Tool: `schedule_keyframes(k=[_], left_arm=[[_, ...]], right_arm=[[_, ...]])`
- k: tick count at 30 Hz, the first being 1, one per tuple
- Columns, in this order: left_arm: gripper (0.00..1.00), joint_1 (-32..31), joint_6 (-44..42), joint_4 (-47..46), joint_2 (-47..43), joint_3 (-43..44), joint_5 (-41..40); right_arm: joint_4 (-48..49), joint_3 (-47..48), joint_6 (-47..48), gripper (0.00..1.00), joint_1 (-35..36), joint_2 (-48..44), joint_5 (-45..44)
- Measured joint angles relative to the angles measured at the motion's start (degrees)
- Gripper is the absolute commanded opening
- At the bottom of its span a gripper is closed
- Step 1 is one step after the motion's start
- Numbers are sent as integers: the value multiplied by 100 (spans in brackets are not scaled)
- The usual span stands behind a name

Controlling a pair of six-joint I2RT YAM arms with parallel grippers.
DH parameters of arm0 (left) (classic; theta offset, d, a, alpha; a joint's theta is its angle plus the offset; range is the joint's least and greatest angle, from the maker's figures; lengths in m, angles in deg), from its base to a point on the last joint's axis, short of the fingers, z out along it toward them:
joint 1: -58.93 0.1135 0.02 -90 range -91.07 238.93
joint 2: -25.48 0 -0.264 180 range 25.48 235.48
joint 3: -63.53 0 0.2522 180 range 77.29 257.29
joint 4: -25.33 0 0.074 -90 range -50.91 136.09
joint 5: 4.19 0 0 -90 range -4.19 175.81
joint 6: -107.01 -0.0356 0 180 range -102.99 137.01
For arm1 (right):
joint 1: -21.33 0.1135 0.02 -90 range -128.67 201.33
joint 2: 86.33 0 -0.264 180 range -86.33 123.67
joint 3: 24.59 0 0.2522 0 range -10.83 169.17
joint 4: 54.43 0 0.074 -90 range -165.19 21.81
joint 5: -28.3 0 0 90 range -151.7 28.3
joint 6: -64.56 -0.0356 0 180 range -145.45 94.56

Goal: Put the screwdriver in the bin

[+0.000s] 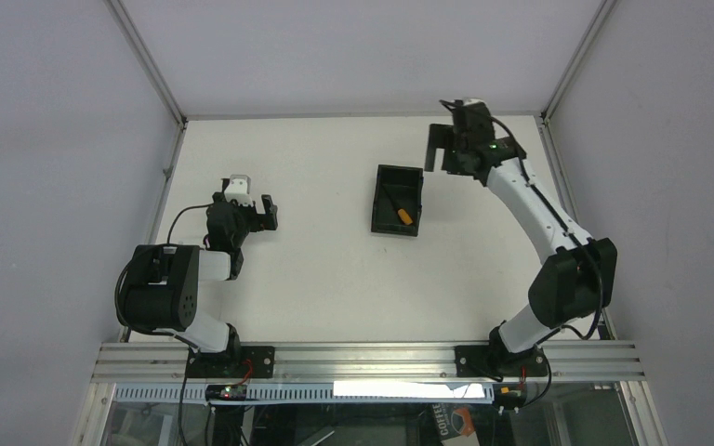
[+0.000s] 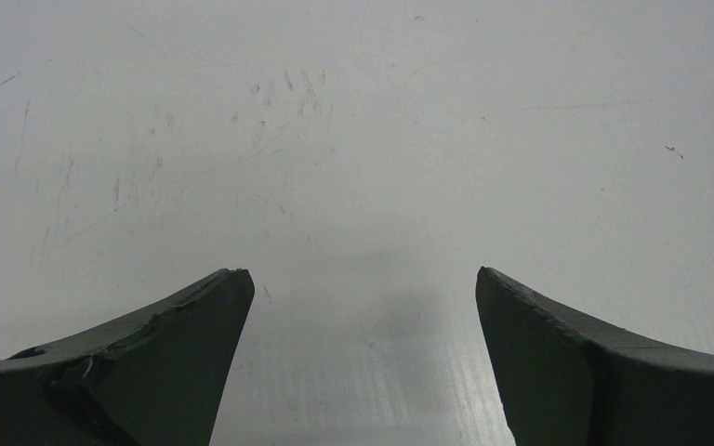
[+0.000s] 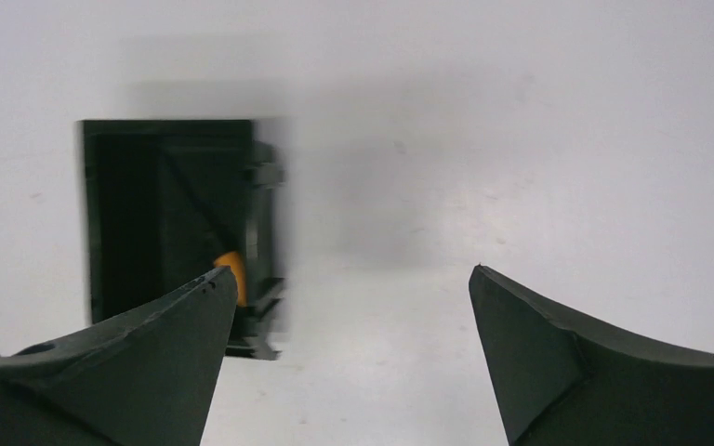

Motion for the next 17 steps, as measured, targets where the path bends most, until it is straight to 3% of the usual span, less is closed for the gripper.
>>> schedule_keyframes(k=[8,17], left_arm=[[99,0,0,0,0,0,0],[99,0,0,0,0,0,-2]], right_arm=[[-164,-726,435,99,-1985,-273,308],[59,-1119,737,99,-2249,-654,404]])
